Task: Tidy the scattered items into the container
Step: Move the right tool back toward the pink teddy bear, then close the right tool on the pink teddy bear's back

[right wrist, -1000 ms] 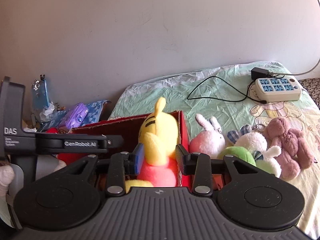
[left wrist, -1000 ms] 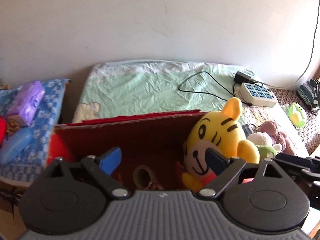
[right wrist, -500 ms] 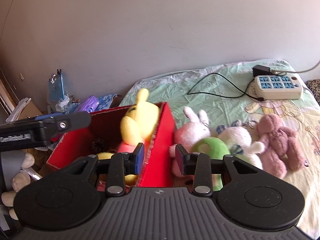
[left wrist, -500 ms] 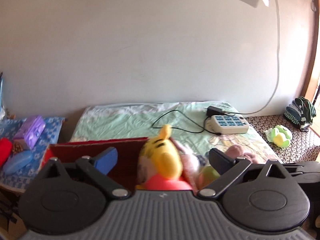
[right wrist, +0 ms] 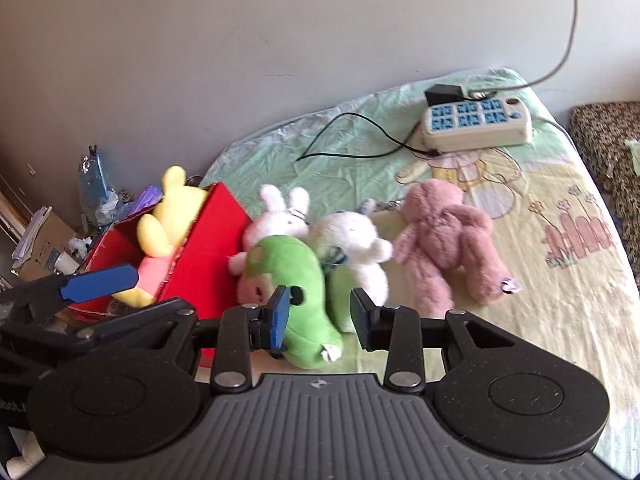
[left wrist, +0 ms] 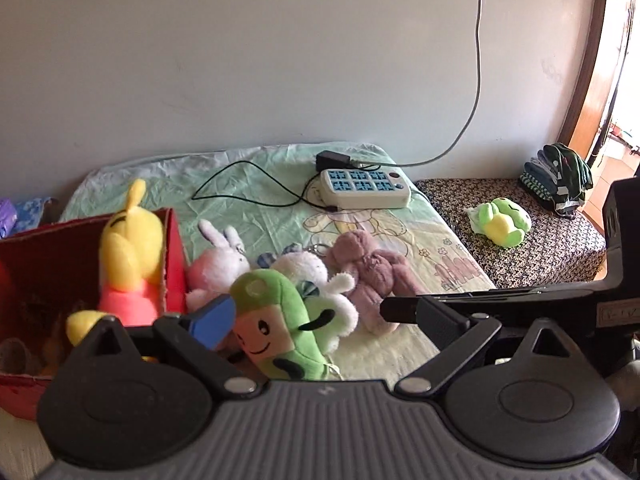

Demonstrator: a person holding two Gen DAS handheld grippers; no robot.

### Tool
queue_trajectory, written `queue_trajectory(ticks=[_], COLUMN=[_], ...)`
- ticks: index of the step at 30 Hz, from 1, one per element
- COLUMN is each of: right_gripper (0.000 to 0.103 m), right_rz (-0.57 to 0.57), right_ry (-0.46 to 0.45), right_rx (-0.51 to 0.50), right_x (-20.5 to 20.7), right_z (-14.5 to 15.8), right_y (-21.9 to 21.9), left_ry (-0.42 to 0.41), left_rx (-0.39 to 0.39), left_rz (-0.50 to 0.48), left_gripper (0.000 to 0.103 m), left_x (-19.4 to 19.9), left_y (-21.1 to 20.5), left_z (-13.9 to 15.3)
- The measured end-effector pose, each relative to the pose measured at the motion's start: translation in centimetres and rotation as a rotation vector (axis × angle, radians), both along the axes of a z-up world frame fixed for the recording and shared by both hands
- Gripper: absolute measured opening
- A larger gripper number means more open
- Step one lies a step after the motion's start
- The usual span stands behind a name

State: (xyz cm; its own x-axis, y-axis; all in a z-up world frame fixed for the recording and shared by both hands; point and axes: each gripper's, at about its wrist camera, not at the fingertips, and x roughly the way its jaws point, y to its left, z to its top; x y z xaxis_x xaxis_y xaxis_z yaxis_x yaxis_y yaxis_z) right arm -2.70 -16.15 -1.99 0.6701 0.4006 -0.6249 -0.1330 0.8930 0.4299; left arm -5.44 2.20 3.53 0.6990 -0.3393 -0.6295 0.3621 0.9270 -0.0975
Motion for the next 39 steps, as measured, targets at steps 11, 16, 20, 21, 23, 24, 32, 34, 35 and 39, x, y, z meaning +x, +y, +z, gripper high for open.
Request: queue_trajectory(ticks=[11, 16, 20, 21, 23, 24, 32, 34, 35, 39], right_gripper=[0.038, 0.039, 0.039, 0.04, 0.044, 0.046, 0.05, 0.052, 0.053, 0.054], right_rz=[-0.027, -0.047, -0.074, -0.076, -0.065, -0.054, 0.058, 0.082, 0.091, 0.119], right_ry=[0.044, 0.067, 0.09, 0.098, 0.118, 0.134, 0.223, 0.247, 0.257, 0.279], right_rx=[0.0, -0.009, 0.0, 0.01, 0.02, 0.021, 0.046, 0.075, 0.082, 0.083], right_x=[1.5, 2.7, 4.6, 5.3, 6.7, 7.5, 12.9, 14.1, 14.7, 16.8], right_z=[-1.6, -2.4, -3.0, -3.2, -3.6, -3.9, -6.0, -6.5, -6.8, -7.9], right_y=[-4.5, -6.4, -8.6, -9.2, -10.0, -10.2, -11.3, -11.5, -11.5, -11.0], left_ry=[0.107, 0.135, 0.123, 0.135, 0.154, 0.159, 0.2, 0.201, 0.202, 0.221], left_rx=[-0.003, -0.01, 0.016, 0.016, 0.026, 0.041, 0.077, 0.077, 0.079, 0.083], left_rz=[-0.026, -0.087, -0.125, -0.132, -0.159, -0.174, -0.189, -0.18, -0.175, -0.141], left_gripper=[0.089, 0.087, 0.085, 0.084, 0.08, 0.08, 0.08, 0.082, 0.082, 0.082], left_x=[1.5, 2.5, 4.7, 5.3, 6.2, 6.4, 9.2, 9.9, 10.3, 11.9], left_y=[-4.3, -7.0, -8.7, -9.0, -10.0, -10.6, -12.6, -12.7, -12.8, -12.6], left_z=[-3.0, -3.8, -5.0, -5.6, -6.7, -7.2, -10.1, -10.2, -10.3, -11.1])
